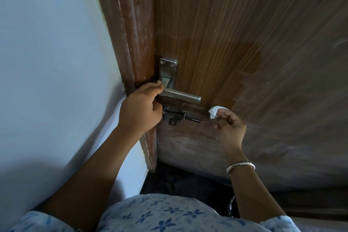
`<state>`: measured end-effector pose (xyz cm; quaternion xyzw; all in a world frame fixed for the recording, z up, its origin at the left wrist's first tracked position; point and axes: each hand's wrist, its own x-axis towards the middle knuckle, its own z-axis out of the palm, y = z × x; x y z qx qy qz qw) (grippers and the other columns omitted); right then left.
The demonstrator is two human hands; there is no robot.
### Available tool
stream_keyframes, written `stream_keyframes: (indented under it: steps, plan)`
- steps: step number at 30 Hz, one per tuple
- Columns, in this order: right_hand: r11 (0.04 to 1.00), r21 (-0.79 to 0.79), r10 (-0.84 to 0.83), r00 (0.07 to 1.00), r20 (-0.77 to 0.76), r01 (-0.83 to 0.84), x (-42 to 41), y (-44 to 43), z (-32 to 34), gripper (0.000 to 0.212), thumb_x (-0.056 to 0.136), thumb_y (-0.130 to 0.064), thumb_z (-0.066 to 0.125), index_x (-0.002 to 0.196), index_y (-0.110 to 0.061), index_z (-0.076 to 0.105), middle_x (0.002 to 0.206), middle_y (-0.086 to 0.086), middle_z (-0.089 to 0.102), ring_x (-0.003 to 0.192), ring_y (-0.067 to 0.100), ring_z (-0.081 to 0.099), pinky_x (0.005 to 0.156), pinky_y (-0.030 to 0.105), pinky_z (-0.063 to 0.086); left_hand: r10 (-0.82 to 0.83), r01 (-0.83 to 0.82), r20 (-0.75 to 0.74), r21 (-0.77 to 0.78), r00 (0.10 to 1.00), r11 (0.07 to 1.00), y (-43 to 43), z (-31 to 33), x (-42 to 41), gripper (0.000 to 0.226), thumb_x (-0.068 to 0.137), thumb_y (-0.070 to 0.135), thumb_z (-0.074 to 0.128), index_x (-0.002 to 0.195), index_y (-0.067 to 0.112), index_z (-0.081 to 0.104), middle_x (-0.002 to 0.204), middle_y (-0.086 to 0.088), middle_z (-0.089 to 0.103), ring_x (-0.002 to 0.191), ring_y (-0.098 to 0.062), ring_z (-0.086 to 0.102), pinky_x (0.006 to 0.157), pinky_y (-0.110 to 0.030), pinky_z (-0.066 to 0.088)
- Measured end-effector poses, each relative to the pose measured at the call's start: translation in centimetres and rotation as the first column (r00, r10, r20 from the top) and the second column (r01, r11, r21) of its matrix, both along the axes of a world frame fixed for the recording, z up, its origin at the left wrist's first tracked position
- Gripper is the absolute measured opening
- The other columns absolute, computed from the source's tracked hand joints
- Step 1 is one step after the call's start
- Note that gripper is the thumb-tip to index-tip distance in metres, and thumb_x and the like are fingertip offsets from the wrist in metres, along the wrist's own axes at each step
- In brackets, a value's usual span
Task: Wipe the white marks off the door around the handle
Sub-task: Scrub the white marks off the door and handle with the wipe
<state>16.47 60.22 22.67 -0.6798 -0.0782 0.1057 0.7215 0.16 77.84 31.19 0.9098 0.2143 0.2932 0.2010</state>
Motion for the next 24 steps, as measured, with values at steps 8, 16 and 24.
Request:
stream_keyframes:
  steps: [8, 16, 24]
  plan:
    - [0.815, -0.391, 0.492, 0.867, 0.080, -0.427, -2.5, 7.1, -0.2, 0.068, 0.084, 0.011, 0.054, 0.083, -0.057, 0.062, 0.081, -0.028, 0.066, 0.066, 0.007, 0.067, 0.060, 0.032, 0.059, 0.014, -0.012, -0.052, 0.026, 0.999, 1.000, -0.4, 0.4, -0.4, 0.046, 0.073, 0.000, 0.068, 0.118, 0.006, 0.063, 0.125, -0.007, 0.062, 0.072, -0.035, 0.066, 0.069, -0.022, 0.044]
    - [0.866, -0.340, 0.401, 0.915, 0.038, -0.365, -1.6, 5.9, -1.5, 0.057, 0.084, 0.010, 0.053, 0.086, -0.046, 0.066, 0.091, -0.016, 0.070, 0.059, 0.000, 0.062, 0.058, 0.024, 0.054, 0.029, -0.027, -0.083, 0.023, 0.996, 0.999, -0.2, 0.4, -0.5, 0.047, 0.076, 0.004, 0.067, 0.123, 0.012, 0.060, 0.131, -0.002, 0.058, 0.076, -0.034, 0.066, 0.071, -0.020, 0.044]
    - [0.958, -0.236, -0.143, 0.985, 0.098, 0.163, 1.5, -1.9, -2.6, 0.045, 0.073, 0.012, 0.055, 0.071, -0.030, 0.072, 0.078, -0.008, 0.072, 0.076, 0.007, 0.067, 0.073, 0.026, 0.052, 0.032, -0.031, -0.039, 0.028, 0.999, 0.999, -0.5, 0.3, 0.3, 0.041, 0.073, 0.003, 0.069, 0.113, 0.003, 0.065, 0.121, -0.012, 0.064, 0.078, -0.034, 0.068, 0.073, -0.036, 0.054]
